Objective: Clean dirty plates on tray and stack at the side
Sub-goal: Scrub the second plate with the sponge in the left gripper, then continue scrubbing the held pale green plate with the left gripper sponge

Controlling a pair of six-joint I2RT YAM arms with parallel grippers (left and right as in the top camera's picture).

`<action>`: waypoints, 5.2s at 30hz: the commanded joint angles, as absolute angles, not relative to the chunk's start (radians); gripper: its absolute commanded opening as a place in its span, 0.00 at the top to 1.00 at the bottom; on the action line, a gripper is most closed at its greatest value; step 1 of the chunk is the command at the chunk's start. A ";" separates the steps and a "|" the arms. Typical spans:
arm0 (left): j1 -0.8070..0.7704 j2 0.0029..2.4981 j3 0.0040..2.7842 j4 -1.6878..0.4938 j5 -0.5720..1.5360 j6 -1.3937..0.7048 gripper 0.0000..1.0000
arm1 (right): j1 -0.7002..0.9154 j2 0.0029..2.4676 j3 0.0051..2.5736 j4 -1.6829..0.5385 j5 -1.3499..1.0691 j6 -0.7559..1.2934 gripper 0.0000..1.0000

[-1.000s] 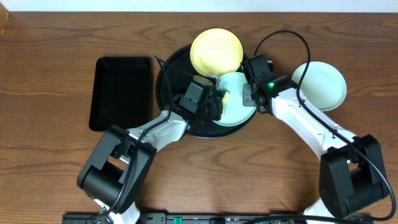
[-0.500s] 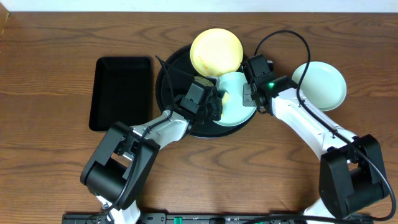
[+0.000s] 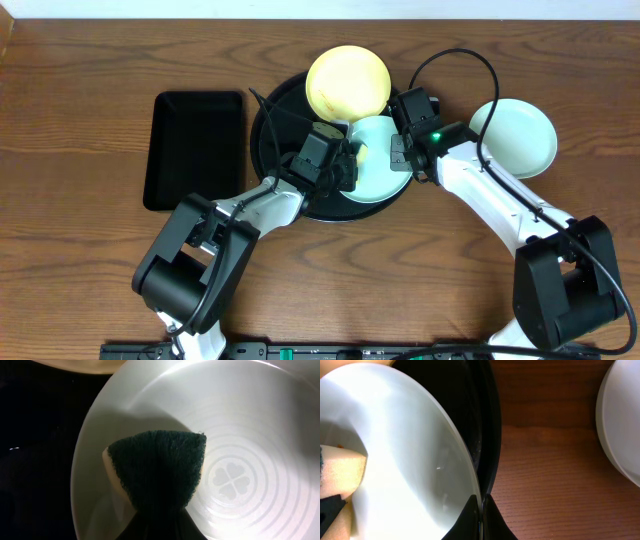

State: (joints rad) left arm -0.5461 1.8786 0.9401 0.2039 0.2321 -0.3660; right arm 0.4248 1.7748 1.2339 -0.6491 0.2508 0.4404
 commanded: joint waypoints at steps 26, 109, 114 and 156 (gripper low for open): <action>-0.549 1.943 0.946 0.287 0.163 -0.357 0.92 | 0.434 1.786 1.229 -0.651 0.167 0.410 0.99; -0.409 1.542 1.055 -0.436 0.656 -0.317 0.93 | 0.455 1.786 1.229 -0.691 0.134 0.365 0.99; -0.419 1.573 1.055 -0.508 0.669 -0.335 0.92 | 0.455 1.786 1.229 -0.688 0.134 0.365 0.99; -0.392 1.897 1.055 -0.173 0.662 -0.393 0.92 | 0.455 1.786 1.229 -0.689 0.134 0.365 0.99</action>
